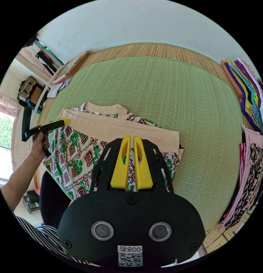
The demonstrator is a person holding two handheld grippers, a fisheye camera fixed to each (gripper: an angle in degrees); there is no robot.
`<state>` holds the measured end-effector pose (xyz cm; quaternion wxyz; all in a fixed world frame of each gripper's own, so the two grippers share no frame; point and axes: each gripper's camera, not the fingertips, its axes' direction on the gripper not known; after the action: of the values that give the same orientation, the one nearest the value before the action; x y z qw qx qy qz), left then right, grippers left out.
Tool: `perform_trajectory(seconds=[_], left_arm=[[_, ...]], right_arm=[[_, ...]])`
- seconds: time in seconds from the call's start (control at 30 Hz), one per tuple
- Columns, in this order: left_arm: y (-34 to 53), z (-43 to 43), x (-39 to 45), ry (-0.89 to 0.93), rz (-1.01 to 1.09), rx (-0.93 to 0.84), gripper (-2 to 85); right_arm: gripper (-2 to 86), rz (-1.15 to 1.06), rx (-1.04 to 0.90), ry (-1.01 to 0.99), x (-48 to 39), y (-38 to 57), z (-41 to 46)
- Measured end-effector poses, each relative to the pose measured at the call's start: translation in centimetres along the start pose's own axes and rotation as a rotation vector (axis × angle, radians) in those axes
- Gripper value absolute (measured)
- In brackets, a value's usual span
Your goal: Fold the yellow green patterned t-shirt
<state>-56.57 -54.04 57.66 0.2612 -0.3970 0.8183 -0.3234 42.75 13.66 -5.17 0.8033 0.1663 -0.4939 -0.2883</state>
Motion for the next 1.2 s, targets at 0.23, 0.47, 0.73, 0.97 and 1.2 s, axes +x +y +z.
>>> perform_trajectory(seconds=[0.23, 0.47, 0.73, 0.97, 1.2], left_arm=[[-0.1, 1.5, 2.1, -0.044, 0.024, -0.003, 1.0], [0.4, 0.4, 3.5, -0.003, 0.038, 0.069, 0.5], [0.3, -0.1, 3.7, 0.02, 0.034, 0.107, 0.5], [-0.8, 1.4, 2.9, 0.002, -0.004, 0.076, 0.5], [-0.8, 2.5, 1.5, 0.016, -0.043, 0.059, 0.9]], right_arm=[[0.1, 0.024, -0.02, -0.025, 0.9, 0.7, 3.0], [0.1, 0.014, 0.036, -0.027, 1.3, 1.8, 1.8], [0.1, 0.03, 0.101, -0.05, 2.6, 2.4, -0.6], [0.2, 0.05, 0.053, -0.038, 4.5, 1.1, 0.0], [0.2, 0.082, 0.03, -0.074, 6.4, 0.7, 0.1]])
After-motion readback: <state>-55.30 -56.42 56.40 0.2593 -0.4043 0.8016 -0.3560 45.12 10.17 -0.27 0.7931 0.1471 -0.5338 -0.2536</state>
